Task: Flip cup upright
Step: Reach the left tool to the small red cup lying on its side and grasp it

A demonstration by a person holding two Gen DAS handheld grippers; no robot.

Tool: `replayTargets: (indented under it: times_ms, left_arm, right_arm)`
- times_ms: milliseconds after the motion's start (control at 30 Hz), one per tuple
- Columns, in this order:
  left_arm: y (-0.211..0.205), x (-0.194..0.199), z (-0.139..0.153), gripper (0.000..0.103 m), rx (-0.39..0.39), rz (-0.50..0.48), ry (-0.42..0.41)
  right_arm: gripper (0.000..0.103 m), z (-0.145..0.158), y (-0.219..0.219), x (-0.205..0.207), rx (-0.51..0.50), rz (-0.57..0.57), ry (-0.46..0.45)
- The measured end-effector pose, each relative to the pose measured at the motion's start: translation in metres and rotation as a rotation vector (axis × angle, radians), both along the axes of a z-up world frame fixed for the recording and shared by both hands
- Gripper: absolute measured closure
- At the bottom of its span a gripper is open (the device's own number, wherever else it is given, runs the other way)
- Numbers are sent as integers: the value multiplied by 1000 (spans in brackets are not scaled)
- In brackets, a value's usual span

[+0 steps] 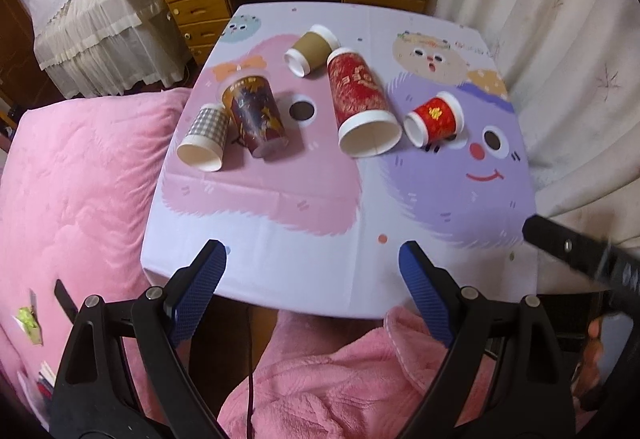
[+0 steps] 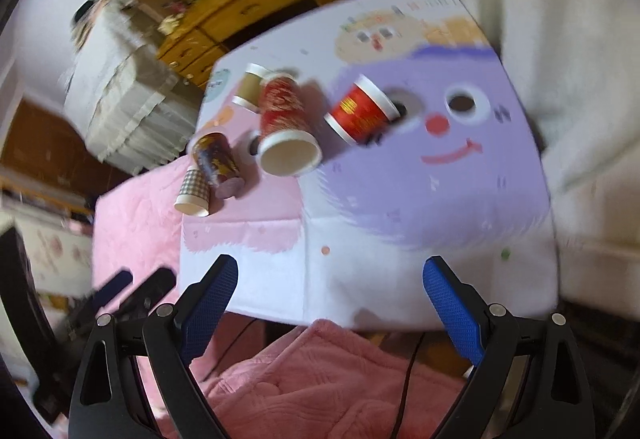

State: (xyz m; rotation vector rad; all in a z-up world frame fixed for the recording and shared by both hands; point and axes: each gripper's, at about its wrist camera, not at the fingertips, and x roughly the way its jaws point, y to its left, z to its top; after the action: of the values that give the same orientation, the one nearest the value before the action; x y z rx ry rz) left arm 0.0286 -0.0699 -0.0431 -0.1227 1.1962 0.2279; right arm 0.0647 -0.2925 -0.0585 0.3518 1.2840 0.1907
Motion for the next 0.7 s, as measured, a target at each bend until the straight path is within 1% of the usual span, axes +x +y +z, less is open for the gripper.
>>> replayTargets:
  times_ms: [133,233,333,400,433,567,633,700]
  left_arm:
    - [5,0,-3,16,21,-3,23]
    - [8,5,-7,16,21,-36,45]
    - [8,18,-11,16,25,-103,63]
    - [4,31,-14,16,47,-174,72]
    - [1,38,-15,16,43,-204,77]
    - [-10,76,-25,16,-23,-330,118]
    - [-19,100,-31,16,-79,-403,145]
    - [-26,125,-37,16,-138,-464,181]
  right_arm:
    - [8,-32,-31,11,103,-154,116]
    - [8,-52,-47,13,159,-266,165]
    - [8,-68,-51,15,184,-339,190]
    - [8,-76,-52,16,196,-372,205]
    - [8,-79,-52,17,198,-388,213]
    - [8,-87,-52,19,188,-472,247]
    - [8,-90,-53,21,176,-517,260]
    - [8,-97,-55,25,143,-567,274]
